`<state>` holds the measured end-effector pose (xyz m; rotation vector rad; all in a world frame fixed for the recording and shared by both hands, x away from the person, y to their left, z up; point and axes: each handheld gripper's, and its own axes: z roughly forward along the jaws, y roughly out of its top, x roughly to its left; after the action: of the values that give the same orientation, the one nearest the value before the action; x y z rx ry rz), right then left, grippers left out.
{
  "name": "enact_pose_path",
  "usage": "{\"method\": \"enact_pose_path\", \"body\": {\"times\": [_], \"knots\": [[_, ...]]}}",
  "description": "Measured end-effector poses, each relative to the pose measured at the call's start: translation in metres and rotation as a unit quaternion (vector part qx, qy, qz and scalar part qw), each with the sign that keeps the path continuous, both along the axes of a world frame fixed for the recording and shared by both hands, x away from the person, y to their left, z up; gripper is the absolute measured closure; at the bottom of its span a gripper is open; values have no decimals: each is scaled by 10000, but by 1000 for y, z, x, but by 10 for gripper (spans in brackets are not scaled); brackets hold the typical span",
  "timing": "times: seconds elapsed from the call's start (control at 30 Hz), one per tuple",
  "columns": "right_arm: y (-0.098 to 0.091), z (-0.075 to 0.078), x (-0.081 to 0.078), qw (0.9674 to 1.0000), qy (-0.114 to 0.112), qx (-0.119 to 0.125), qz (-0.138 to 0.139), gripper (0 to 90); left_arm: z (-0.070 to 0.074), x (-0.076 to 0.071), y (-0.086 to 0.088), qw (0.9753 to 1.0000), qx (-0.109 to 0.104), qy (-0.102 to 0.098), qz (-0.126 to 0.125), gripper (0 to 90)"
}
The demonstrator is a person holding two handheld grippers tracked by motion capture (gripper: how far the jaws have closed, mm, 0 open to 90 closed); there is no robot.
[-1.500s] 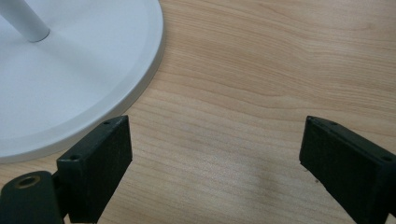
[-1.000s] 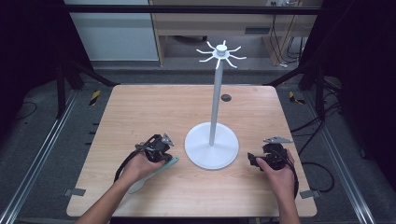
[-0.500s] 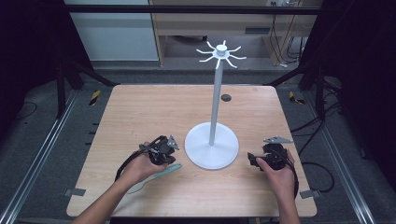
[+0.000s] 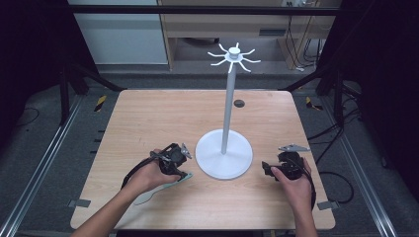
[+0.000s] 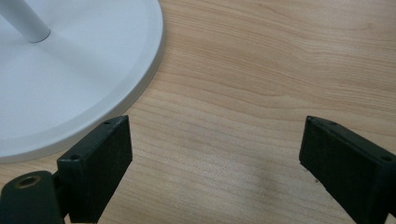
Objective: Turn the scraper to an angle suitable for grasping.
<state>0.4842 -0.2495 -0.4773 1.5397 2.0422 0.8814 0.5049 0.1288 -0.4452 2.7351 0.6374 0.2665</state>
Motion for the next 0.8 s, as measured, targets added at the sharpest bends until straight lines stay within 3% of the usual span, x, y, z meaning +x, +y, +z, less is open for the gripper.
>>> {"method": "enact_pose_path", "body": {"times": [0.17,0.27,0.8], "knots": [[0,0,0,10000,-17,-11,24,98,-4,1,-3,9999,84,125,-46,262],[0,0,0,10000,4,-3,-8,98,-5,2,-2,9997,78,181,-118,250],[0,0,0,10000,29,-7,-19,98,-11,0,-12,9984,388,367,-197,524]]}}
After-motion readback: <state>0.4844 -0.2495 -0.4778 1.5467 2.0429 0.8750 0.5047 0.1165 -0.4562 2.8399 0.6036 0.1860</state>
